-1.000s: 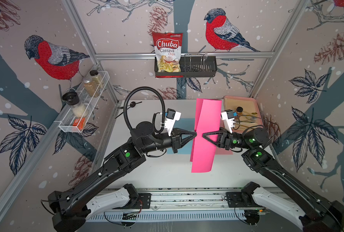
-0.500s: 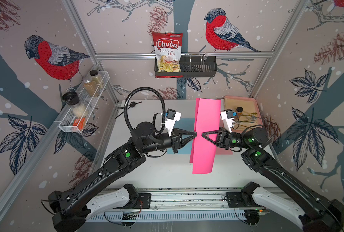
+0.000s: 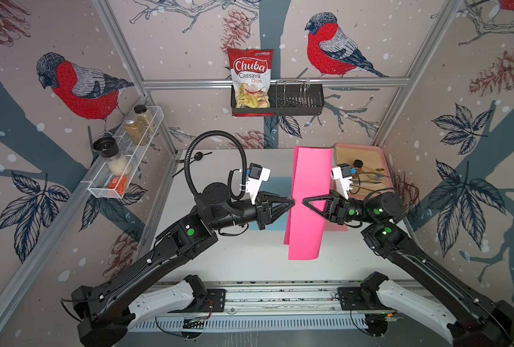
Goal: Fold the rectangular paper in half along the long edge
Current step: Fold the paper.
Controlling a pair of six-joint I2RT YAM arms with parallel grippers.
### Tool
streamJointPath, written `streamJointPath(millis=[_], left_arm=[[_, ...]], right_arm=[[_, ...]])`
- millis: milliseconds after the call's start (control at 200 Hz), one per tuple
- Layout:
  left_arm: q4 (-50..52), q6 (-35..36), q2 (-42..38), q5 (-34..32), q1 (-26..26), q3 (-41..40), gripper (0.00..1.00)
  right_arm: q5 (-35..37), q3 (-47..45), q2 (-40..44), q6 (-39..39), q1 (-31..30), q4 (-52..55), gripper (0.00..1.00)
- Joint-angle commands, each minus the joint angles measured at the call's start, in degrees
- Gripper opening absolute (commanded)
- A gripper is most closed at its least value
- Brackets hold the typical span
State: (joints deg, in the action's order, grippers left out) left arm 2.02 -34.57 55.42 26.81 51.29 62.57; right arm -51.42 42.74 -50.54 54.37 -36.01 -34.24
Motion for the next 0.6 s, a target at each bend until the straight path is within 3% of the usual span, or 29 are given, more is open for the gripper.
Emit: streamJointPath(millis=[0, 245, 595], left_arm=[[-0.56, 1.34, -0.7, -1.68, 0.13, 0.34, 0.28], [2.58, 3.11, -1.56, -5.54, 0.1, 1.68, 0.35], [0.94, 2.3, -1.07, -3.98, 0.11, 0.86, 0.38]], right_arm=[[-0.61, 0.41, 0.51, 0.51, -0.2, -2.14, 0.24], [-1.08, 0.43, 1.32, 0.11, -0.23, -0.69, 0.24], [-0.87, 1.15, 0.58, -0.94, -1.23, 0.26, 0.25]])
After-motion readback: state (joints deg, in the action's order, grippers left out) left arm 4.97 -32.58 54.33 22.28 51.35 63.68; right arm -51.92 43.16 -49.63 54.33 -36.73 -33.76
